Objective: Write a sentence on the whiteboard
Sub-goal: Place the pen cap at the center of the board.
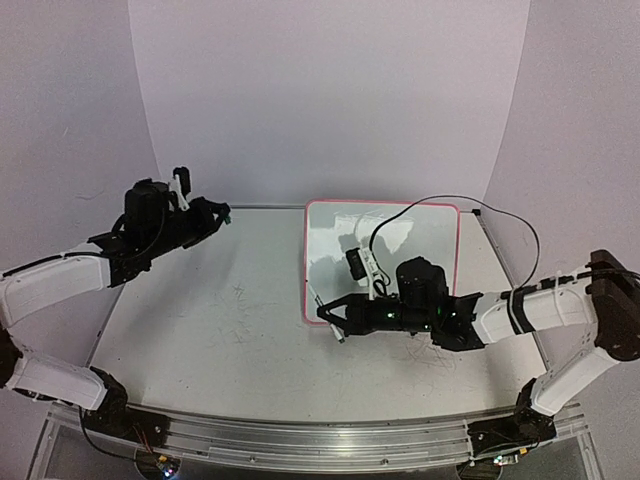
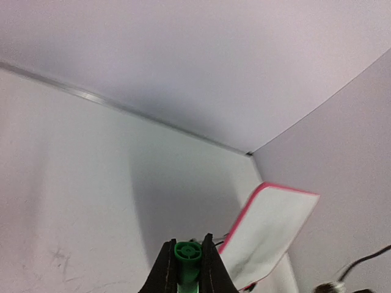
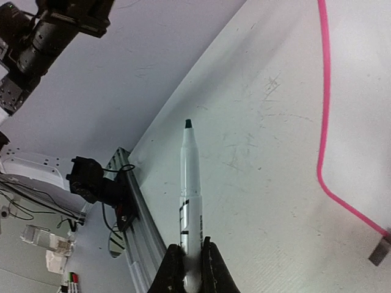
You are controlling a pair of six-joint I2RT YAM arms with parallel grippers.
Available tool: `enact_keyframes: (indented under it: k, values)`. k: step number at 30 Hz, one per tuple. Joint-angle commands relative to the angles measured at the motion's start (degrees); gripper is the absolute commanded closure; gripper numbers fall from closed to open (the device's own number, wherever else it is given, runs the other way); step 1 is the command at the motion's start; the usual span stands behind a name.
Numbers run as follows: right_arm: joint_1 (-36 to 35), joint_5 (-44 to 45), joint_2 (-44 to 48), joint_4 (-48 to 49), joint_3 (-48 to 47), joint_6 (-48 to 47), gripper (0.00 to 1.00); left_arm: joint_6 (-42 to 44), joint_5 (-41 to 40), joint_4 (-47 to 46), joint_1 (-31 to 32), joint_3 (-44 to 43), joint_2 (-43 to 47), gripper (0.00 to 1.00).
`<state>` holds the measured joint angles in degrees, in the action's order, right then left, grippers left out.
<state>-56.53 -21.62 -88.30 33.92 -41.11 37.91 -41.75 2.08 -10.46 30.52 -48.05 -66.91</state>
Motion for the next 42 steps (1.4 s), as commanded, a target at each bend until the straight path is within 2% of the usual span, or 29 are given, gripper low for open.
enact_keyframes:
  k: [1,4,11,18,22,26,33,35,37,42]
  values:
    - [0.0,10.1,6.4,-9.1,-3.7,-7.9,1.0,7.3,-2.1,24.5,0.1,-4.6,-10.1,1.0]
    - [0.0,12.5,7.3,-13.2,-5.7,-11.4,1.0,8.8,0.5,27.7,0.4,-4.0,-15.4,1.0]
    - [0.0,13.4,7.4,-15.2,-7.0,-12.9,1.0,6.9,-9.2,28.0,6.8,-6.3,-25.7,0.97]
    - [0.0,12.8,8.2,-15.1,-6.0,-11.9,1.0,6.9,-9.9,27.9,10.1,-12.6,-37.3,0.92]
    - [0.1,13.4,9.2,-15.1,-5.0,-11.7,1.0,7.1,-9.9,27.7,10.4,-14.1,-39.5,0.83]
    - [0.1,13.6,9.4,-15.1,-4.6,-11.7,1.0,7.5,-10.3,27.7,10.3,-13.5,-38.1,0.71]
    - [0.1,14.1,8.5,-15.9,-5.3,-13.5,1.0,10.4,-10.6,28.9,10.3,-12.4,-25.3,0.42]
    - [0.0,13.2,8.0,-17.3,-6.2,-16.7,1.0,11.6,-8.5,28.9,10.3,-12.1,-20.1,0.35]
    - [0.0,9.9,7.4,-19.9,-7.6,-22.8,1.0,14.1,-1.8,28.6,10.3,-12.4,-15.4,0.28]
    - [-0.1,1.0,3.9,-29.8,-12.3,-35.8,1.0,19.0,25.3,28.5,10.2,-16.0,-10.9,0.23]
